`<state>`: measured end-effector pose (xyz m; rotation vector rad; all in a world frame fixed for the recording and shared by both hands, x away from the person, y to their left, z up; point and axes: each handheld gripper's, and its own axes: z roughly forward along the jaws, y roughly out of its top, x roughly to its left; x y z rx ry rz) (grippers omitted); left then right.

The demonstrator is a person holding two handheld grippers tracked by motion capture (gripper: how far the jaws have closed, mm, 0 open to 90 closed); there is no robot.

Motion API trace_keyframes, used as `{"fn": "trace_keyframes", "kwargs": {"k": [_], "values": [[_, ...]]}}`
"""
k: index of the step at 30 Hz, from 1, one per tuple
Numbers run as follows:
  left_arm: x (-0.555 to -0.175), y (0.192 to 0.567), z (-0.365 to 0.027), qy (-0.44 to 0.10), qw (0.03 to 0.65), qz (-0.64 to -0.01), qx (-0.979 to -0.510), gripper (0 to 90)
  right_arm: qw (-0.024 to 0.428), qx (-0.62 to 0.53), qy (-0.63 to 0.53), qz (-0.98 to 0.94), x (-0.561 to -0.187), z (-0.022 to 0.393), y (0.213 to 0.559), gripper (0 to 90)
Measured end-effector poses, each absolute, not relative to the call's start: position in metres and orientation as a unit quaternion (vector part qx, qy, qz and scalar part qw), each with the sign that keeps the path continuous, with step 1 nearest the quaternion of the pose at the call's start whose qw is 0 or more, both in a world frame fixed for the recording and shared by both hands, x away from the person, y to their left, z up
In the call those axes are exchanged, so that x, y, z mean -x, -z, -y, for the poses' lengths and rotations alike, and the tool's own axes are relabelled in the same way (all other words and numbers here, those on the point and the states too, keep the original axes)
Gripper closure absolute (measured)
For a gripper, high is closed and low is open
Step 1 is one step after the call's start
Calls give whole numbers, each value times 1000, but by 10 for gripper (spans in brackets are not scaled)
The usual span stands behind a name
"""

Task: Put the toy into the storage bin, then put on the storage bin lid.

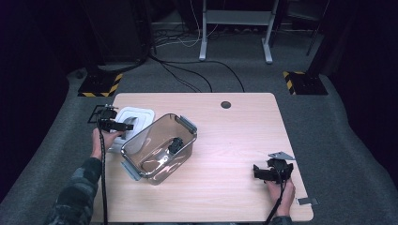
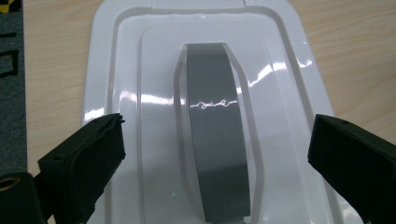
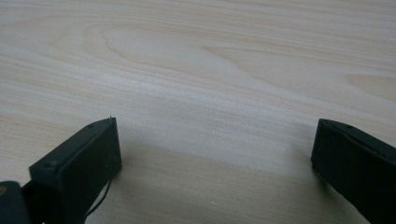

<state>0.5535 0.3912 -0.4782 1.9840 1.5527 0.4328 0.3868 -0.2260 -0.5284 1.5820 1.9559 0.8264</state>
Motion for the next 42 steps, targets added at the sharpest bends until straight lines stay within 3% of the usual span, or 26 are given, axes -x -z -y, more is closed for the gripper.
{"fn": "trace_keyframes", "kwargs": {"k": [7, 8, 10, 12, 17, 24, 28, 42], "values": [[-555, 486, -392, -171, 286, -585, -739, 87, 245, -579, -303, -716, -387, 226, 528, 7], [-555, 486, -392, -172, 285, -588, -737, 146, 244, -579, -303, -716, -387, 226, 528, 7], [-555, 487, -393, -173, 290, -587, -736, 177, 244, -579, -303, -716, -387, 226, 528, 7], [-555, 488, -393, -170, 294, -584, -737, 273, 244, -579, -303, -716, -387, 226, 528, 7], [-555, 491, -390, -174, 287, -581, -741, 392, 245, -579, -303, -716, -387, 226, 528, 7], [-553, 495, -384, -199, 272, -572, -748, 627, 244, -579, -303, -716, -387, 226, 528, 8], [-552, 494, -384, -199, 273, -570, -749, 663, 244, -579, -303, -716, -387, 226, 528, 8], [-542, 470, -386, -202, 300, -555, -749, 666, 244, -579, -303, -716, -387, 226, 528, 8]]}}
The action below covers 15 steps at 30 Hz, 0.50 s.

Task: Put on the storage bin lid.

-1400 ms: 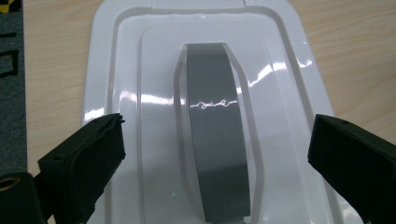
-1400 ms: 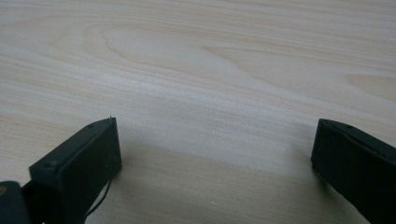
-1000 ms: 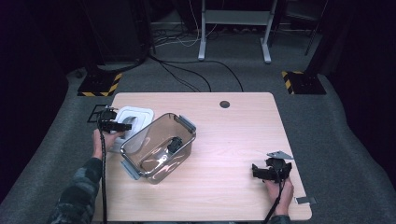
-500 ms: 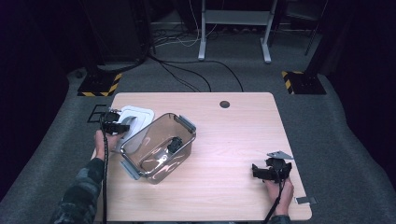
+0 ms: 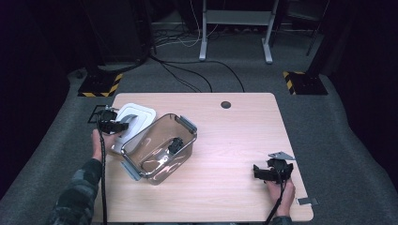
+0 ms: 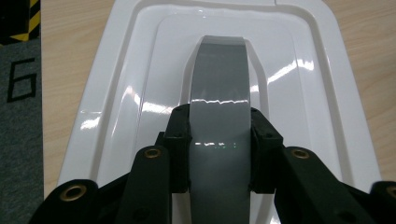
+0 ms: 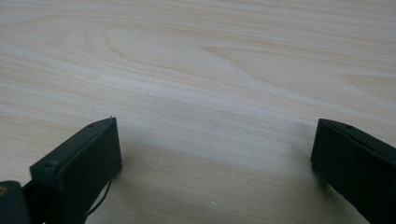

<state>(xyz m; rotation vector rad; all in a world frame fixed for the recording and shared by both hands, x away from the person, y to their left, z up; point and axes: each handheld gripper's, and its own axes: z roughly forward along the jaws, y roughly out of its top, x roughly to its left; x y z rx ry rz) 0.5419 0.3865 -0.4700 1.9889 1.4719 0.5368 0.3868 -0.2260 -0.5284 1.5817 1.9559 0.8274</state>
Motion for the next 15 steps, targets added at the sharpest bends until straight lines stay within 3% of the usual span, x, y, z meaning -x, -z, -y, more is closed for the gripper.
{"fn": "trace_keyframes", "kwargs": {"k": [15], "values": [[-532, 437, -384, -231, 294, -529, -762, 666, 244, -579, -303, -716, -387, 226, 528, 8]]}}
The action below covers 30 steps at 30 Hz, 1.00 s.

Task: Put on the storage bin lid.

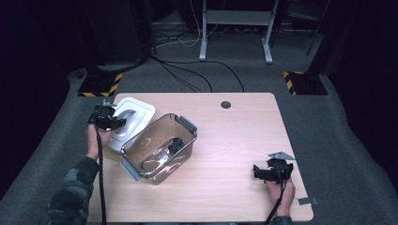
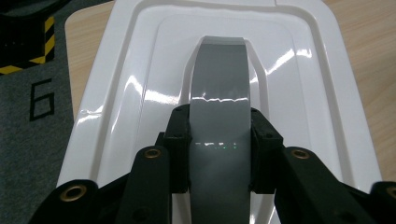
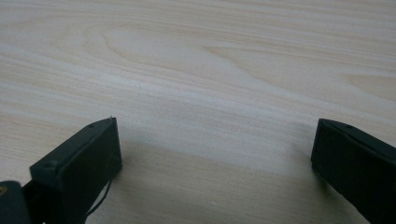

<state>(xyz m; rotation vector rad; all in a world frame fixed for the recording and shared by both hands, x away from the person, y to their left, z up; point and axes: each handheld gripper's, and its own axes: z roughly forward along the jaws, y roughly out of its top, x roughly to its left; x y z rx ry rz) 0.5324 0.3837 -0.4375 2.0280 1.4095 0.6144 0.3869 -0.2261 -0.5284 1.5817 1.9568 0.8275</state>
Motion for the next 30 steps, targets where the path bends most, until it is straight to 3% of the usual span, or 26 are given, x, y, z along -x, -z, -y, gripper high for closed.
{"fn": "trace_keyframes", "kwargs": {"k": [30], "values": [[-514, 353, -386, -246, 331, -488, -769, 666, 243, -579, -304, -716, -387, 226, 528, 9]]}}
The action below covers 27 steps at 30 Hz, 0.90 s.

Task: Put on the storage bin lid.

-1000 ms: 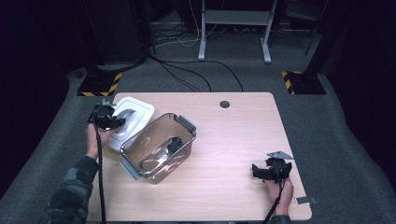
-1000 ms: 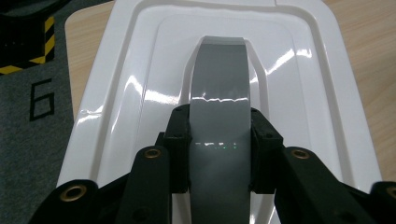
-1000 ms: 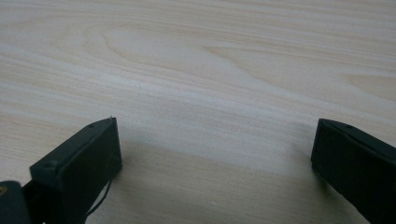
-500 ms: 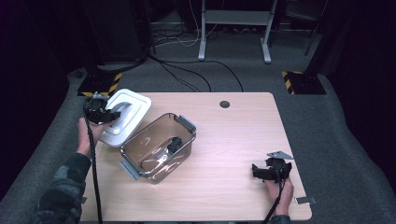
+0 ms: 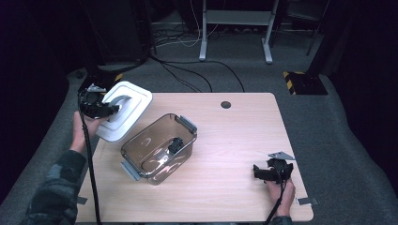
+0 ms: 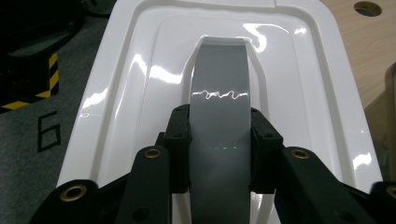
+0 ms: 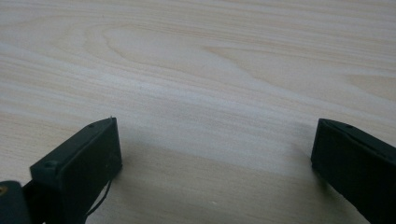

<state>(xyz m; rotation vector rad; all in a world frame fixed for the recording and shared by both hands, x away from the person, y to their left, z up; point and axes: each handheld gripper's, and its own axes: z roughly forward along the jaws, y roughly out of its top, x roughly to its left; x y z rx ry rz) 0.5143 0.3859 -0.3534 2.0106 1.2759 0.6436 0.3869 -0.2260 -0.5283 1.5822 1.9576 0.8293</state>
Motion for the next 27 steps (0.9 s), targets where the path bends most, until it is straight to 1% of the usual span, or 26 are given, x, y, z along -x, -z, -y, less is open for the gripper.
{"fn": "trace_keyframes", "kwargs": {"k": [12, 18, 27], "values": [[-503, 326, -368, -236, 342, -460, -785, 666, 243, -579, -303, -717, -387, 226, 528, 9], [-498, 318, -358, -219, 361, -449, -788, 666, 244, -577, -303, -718, -387, 226, 528, 9], [-490, 309, -344, -205, 369, -428, -799, 666, 243, -579, -304, -717, -387, 226, 528, 9]]}}
